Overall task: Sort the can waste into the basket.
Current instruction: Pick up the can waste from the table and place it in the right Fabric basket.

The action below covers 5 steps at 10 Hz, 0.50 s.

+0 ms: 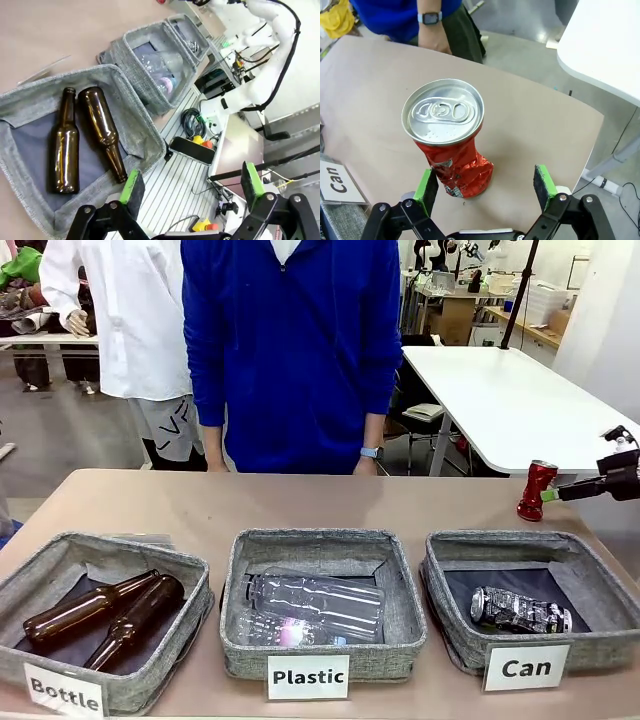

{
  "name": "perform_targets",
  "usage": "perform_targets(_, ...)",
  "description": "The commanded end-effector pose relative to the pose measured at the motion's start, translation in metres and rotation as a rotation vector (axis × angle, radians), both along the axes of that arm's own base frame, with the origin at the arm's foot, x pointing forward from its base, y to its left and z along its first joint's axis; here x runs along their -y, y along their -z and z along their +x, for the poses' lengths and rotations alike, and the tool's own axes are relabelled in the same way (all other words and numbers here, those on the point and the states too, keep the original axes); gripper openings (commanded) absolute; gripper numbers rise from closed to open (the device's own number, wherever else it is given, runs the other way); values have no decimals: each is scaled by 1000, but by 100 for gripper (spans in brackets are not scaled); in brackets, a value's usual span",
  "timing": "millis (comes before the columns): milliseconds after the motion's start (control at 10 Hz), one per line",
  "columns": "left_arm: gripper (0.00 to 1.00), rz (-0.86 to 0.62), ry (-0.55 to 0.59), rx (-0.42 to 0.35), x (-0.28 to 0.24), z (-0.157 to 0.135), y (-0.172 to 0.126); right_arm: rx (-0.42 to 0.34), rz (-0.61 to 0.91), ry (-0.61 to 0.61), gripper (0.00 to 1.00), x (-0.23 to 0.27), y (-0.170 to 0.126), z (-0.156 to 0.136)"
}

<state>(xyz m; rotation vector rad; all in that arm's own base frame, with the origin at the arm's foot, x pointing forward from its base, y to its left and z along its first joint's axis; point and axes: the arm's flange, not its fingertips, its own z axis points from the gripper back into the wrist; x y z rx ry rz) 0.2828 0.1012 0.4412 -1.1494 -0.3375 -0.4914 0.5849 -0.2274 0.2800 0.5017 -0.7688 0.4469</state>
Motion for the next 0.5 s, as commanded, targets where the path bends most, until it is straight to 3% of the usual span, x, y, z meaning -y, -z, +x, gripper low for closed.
perform_targets(0,100,-12,4,-16,-3,0,-4,2,31,8,100,-3,4,10)
perform_targets(400,100,-12,4,-16,-3,0,-4,-14,29,-14,100,-7,0,10)
